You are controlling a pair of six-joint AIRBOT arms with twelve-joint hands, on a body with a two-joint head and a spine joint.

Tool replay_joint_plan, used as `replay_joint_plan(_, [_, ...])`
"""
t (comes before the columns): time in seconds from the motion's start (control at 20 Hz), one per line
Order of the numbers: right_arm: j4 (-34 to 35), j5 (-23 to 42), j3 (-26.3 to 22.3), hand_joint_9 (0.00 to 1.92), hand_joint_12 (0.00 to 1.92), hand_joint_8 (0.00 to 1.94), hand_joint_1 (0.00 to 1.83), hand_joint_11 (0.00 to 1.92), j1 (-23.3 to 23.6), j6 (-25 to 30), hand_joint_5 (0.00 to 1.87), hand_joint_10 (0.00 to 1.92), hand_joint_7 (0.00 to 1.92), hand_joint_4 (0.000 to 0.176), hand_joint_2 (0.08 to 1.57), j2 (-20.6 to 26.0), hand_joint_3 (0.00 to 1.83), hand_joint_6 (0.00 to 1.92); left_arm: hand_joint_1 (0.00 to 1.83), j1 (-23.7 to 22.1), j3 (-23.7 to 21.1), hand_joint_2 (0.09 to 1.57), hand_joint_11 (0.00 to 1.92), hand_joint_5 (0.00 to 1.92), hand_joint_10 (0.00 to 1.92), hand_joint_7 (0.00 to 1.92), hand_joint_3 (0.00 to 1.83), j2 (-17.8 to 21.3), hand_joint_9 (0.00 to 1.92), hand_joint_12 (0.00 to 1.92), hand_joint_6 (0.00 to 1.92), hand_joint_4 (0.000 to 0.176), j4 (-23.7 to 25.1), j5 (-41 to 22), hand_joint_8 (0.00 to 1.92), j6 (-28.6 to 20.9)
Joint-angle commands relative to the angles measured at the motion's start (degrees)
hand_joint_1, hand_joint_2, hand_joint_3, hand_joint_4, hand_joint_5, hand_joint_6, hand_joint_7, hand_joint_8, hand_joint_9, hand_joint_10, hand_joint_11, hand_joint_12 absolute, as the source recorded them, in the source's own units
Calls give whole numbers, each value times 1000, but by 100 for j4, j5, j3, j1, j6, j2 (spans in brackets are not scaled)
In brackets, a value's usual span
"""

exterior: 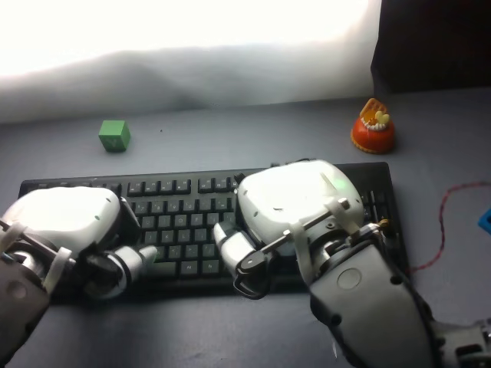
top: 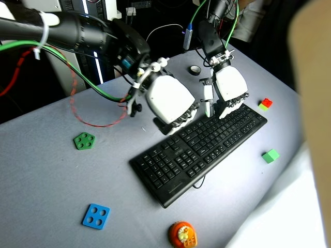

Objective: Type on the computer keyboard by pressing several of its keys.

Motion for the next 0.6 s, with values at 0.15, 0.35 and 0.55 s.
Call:
replay_joint_plan(0.15, [-574, 220, 53, 250, 677, 3, 67, 0, -14, -102, 265, 32, 292, 0, 1170, -149, 6, 43, 16, -147, 76, 1256, 0, 0, 0, 0, 42, 131, 0, 3, 0, 0, 326, -301, 0, 13])
replay_joint_plan(0.35, [-502, 157, 60, 308, 801, 12, 59, 0, -15, -73, 279, 36, 342, 0, 1168, -186, 0, 29, 35, -77, 119, 1254, 22, 0, 3, 5, 30, 172, 7, 14, 0, 16, 326, -214, 2, 9])
replay_joint_plan(0.55, [-498, -27, 241, 333, 857, 15, 74, 0, -18, 6, 340, 33, 384, 0, 1169, -303, 0, 42, 96, 193, 157, 1261, 0, 96, 23, 121, 0, 269, 109, 528, 20, 20, 460, -150, 14, -108])
